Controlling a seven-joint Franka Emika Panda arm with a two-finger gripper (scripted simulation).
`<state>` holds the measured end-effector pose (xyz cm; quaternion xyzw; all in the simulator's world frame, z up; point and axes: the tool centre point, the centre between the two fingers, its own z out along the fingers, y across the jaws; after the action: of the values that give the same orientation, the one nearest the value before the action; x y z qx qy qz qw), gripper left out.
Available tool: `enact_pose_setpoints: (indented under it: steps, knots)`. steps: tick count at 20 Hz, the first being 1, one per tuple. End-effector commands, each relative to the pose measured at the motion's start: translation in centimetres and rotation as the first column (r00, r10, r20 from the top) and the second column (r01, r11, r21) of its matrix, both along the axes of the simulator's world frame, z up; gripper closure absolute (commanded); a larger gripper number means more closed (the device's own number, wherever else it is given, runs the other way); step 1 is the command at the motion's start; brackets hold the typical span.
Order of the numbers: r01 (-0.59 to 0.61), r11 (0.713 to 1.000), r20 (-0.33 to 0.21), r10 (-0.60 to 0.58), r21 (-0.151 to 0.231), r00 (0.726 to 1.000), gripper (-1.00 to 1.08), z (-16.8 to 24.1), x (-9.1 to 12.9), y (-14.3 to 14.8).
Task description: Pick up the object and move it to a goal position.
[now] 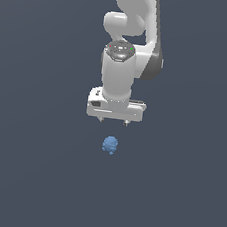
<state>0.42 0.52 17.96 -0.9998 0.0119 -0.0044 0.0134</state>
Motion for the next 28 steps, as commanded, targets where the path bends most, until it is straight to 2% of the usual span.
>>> enact_pose_setpoints:
  steps: [1,10,19,28]
  knots:
    - [0.000,1.000,0.000,0.000,0.000,1.000,-0.92,0.0,0.0,0.0]
    - [0.001,1.000,0.009,-0.001,0.032,1.000,-0.92,1.2,0.4,2.8]
    - [0.039,0.999,0.005,-0.039,0.027,0.999,-0.92,0.0,0.8,2.4]
    - [0.189,0.982,-0.007,-0.189,0.003,0.982,-0.92,-4.5,2.2,1.1]
